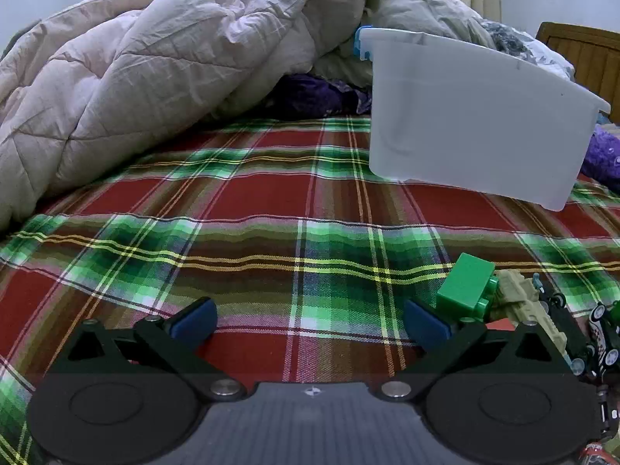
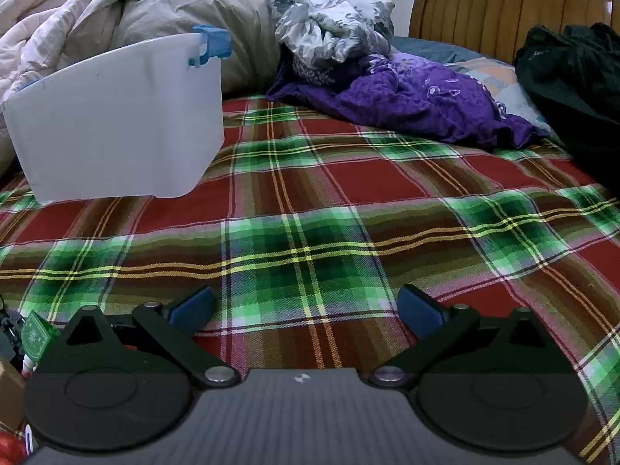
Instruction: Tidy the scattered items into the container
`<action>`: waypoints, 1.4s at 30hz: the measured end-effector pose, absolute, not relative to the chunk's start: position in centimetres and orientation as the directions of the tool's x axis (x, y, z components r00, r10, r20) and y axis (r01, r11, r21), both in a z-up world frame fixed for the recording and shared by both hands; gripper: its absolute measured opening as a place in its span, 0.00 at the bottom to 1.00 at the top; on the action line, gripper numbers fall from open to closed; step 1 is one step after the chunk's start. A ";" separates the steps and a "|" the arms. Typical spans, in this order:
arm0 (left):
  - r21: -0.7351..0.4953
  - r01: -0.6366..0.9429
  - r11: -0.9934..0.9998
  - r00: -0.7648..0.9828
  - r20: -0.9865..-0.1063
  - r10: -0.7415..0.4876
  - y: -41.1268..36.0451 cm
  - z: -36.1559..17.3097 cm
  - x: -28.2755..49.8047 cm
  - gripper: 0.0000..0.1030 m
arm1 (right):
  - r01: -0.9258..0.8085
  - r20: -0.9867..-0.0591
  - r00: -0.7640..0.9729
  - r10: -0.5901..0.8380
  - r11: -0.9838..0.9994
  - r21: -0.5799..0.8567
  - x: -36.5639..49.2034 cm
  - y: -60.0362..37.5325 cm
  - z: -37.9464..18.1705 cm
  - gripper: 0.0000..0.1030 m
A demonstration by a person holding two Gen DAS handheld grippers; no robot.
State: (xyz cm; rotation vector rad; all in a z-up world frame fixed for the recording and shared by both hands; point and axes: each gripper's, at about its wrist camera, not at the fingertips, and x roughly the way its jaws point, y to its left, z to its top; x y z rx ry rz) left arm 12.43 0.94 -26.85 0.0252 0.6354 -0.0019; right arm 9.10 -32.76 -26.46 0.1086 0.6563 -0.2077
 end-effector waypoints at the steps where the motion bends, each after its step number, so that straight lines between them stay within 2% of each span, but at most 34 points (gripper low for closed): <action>1: 0.023 0.009 1.000 0.805 -0.593 0.006 0.9 -26.9 12.4 1.00 | 0.226 -0.615 0.772 -0.157 0.974 0.035 9.1 -32.7 -26.5 1.00; 42: 0.021 0.008 1.000 0.805 -0.594 0.006 0.9 -26.8 12.3 1.00 | 0.223 -0.612 0.775 -0.154 0.974 0.037 9.2 -32.8 -26.8 1.00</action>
